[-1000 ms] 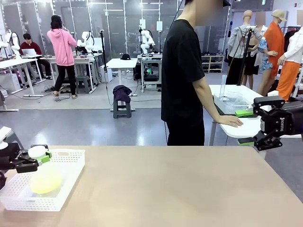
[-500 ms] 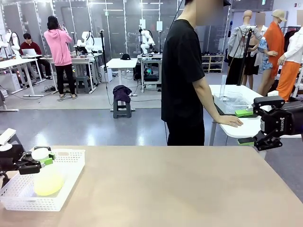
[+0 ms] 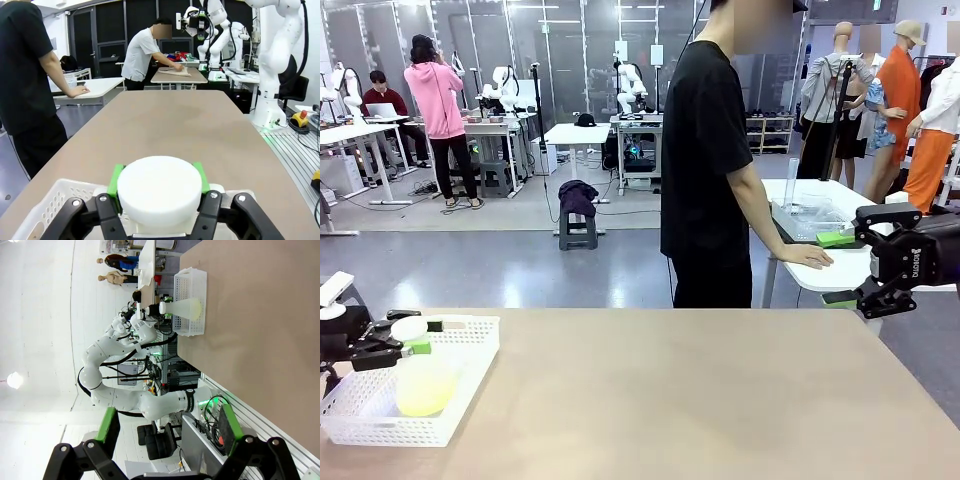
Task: Prepare the solutions needed for the experiment.
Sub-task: When the human places the Big flask in the center of the table, pick up the Big flask and place it in the left Organizing basket.
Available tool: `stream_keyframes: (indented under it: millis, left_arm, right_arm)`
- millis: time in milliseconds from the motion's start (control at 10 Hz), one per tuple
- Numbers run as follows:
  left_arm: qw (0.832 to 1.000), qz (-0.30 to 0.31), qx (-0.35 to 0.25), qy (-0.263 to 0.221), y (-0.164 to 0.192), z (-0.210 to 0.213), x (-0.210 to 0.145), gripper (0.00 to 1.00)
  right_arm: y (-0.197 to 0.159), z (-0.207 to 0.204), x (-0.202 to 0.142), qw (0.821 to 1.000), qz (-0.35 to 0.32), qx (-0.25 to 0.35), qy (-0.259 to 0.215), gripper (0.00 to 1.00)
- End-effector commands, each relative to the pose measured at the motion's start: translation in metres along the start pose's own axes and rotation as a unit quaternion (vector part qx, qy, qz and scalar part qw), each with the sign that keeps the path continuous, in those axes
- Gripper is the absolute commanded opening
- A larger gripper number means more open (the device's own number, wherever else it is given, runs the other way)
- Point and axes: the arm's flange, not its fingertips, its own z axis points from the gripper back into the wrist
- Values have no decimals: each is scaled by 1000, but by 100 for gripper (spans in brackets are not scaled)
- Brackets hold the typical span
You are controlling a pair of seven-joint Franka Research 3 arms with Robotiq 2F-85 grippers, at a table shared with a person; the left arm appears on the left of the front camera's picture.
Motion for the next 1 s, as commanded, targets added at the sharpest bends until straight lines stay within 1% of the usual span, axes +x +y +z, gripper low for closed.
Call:
stream_keyframes:
  millis: [0, 100, 200, 400, 500, 900]
  left_arm:
    - [1000, 0, -7, 9, 3, 5, 1, 100]
    - [1000, 1, -6, 15, 2, 7, 2, 84]
    - [1000, 5, -1, 23, 1, 11, 1, 100]
    - [999, 13, 3, 30, -1, 15, 3, 100]
    - [1000, 2, 7, 8, 0, 10, -1, 96]
    - [1000, 2, 7, 8, 0, 10, -1, 96]
  right_arm:
    - [0, 0, 0, 1000, 1, 4, -1, 100]
    - [0, 0, 0, 1000, 1, 4, -1, 100]
    - [0, 0, 0, 1000, 1, 4, -1, 100]
    - [0, 0, 0, 1000, 1, 4, -1, 100]
    - [0, 0, 0, 1000, 1, 4, -1, 100]
    - [0, 0, 0, 1000, 1, 4, -1, 100]
